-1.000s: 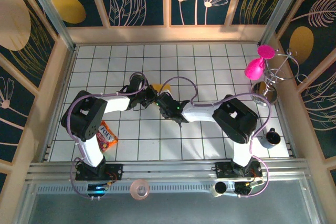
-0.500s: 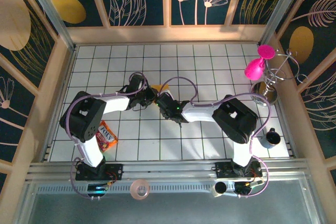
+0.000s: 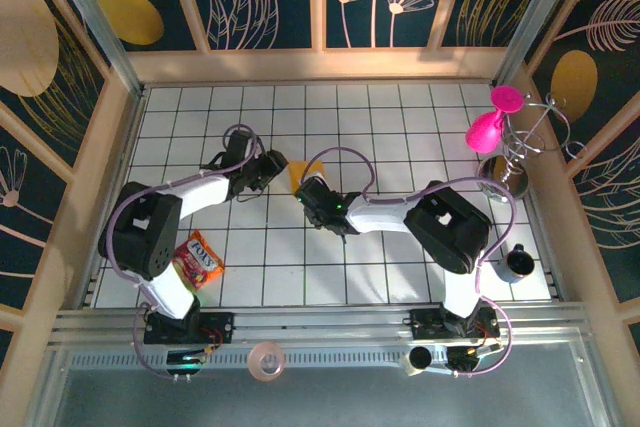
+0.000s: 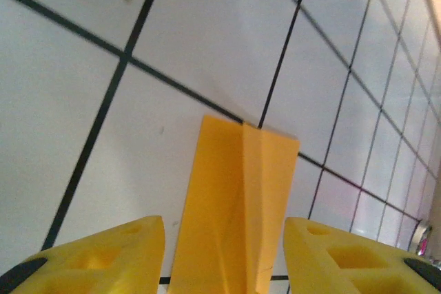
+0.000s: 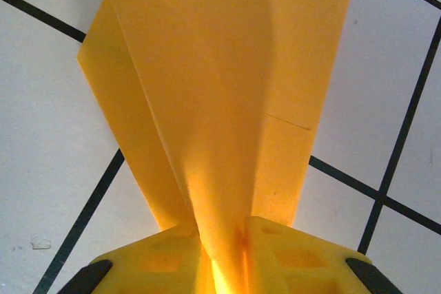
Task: Fold a paper plane with a square sheet of paper (pick it up from the middle)
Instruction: Third fold the triangle at the center of the table, then fourth fold the wing at the center of the table.
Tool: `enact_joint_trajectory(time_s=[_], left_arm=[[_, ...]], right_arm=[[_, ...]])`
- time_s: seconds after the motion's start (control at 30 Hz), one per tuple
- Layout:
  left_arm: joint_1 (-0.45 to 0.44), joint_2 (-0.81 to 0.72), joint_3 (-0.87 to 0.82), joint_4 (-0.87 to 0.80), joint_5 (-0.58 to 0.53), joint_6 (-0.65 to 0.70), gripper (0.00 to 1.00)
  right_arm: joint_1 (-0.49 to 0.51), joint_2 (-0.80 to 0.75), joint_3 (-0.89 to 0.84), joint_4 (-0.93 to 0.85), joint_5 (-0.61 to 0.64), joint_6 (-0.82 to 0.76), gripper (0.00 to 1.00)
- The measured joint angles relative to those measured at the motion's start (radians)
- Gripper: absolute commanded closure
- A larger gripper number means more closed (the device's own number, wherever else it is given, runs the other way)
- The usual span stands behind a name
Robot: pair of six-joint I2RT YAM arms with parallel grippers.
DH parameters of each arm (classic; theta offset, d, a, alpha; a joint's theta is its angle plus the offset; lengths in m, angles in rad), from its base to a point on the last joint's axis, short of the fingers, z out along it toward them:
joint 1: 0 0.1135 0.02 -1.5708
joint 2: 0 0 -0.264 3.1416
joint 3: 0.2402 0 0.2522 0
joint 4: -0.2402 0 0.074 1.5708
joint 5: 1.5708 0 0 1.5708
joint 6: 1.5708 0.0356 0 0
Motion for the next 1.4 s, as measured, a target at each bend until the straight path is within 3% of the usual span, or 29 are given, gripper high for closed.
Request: enact_joint_trajectory(time_s=[0.2,0.43,0.93,1.2,1.4], left_arm=[[0.012,-0.087,-0.086,0.031,-0.002,-0.003,0.55],[0.009,-0.098,-0.226,0.135,0.096,-0.056,0.68],[-0.09,-0.04,-0.263,0.321,0.202,-0.13,0.74],[-0.101,0.079,-0.173,0.325,0.204,-0.137,0.78],[-0.101,0.118,-0.145,0.322,0.193,-0.137,0.79]], right_arm=[[-0.003,0.0,0.0,0.0,-0.016,-0.007,0.82],[-0.034,-0.028,-0.001,0.0,-0.079,-0.007,0.82],[-0.184,-0.145,-0.093,0.055,-0.378,-0.014,0.8],[-0.182,-0.145,-0.095,0.058,-0.352,0.016,0.72],[-0.132,-0.138,-0.077,0.028,-0.205,0.07,0.7]])
